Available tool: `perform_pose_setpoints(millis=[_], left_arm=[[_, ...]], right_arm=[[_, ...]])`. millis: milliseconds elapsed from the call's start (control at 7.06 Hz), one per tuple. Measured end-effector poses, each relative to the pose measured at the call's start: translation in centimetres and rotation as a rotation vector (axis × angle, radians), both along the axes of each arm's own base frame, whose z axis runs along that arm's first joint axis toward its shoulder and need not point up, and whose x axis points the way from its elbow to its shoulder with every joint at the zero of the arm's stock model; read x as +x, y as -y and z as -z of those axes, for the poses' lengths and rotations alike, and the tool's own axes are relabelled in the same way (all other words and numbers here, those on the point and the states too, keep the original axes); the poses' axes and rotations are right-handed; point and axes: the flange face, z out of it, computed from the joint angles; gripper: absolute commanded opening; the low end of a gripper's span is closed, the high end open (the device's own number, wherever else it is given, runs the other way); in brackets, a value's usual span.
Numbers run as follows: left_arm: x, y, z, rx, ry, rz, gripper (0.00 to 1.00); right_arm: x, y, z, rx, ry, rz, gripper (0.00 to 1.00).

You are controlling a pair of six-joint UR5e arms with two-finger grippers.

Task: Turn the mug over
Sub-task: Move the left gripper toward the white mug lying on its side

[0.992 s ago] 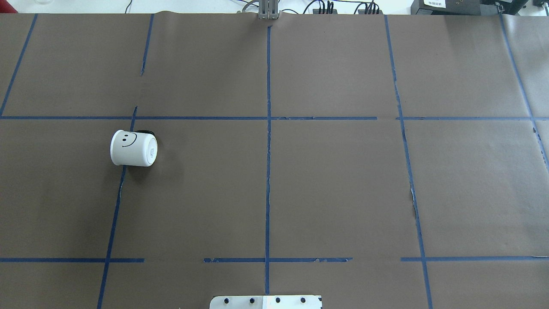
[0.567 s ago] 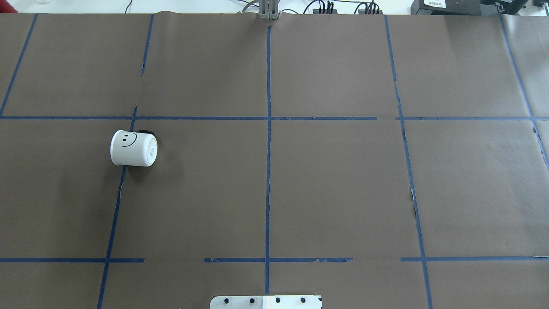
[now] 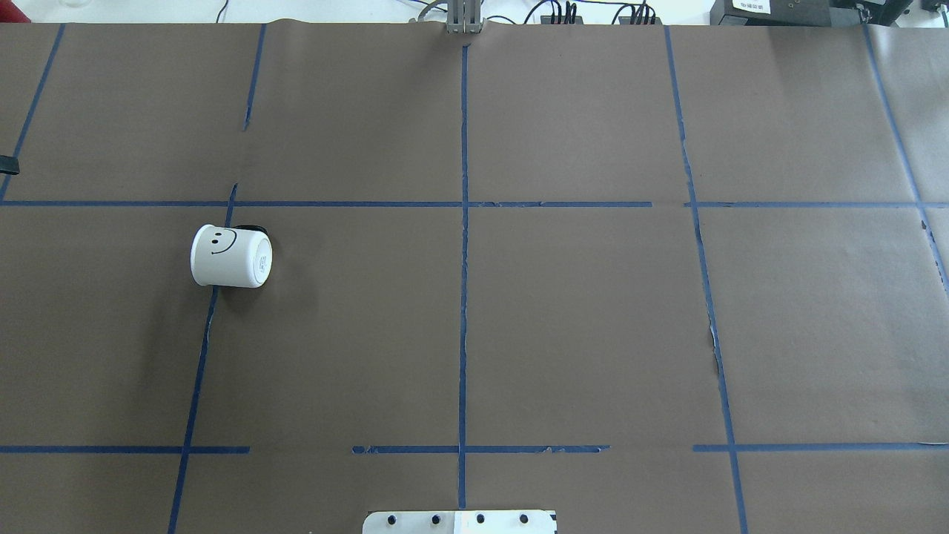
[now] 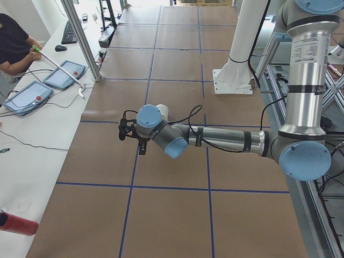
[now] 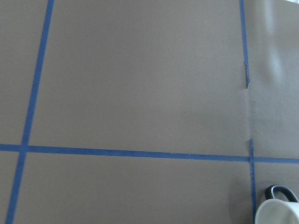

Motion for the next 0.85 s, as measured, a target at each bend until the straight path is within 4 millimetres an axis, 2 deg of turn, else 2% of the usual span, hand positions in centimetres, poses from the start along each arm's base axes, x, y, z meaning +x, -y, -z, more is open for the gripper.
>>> perform_pose_setpoints(millis=[283, 567, 850], left_arm=[[4.6, -2.4, 0.7, -0.002, -0.194, 0.091, 1.0], [7.1, -4.2, 1.3, 0.011, -0.382, 0.167, 1.0], [12.2, -5.7, 0.8, 0.031, -0.531, 0.24, 1.0]], right_arm=[[0.0, 0.0, 0.0, 0.0, 0.0, 0.0, 1.0], [0.0, 0.0, -0.1, -0.001, 0.0, 0.0, 1.0], [0.0, 0.0, 0.0, -0.001, 0.0, 0.0, 1.0]])
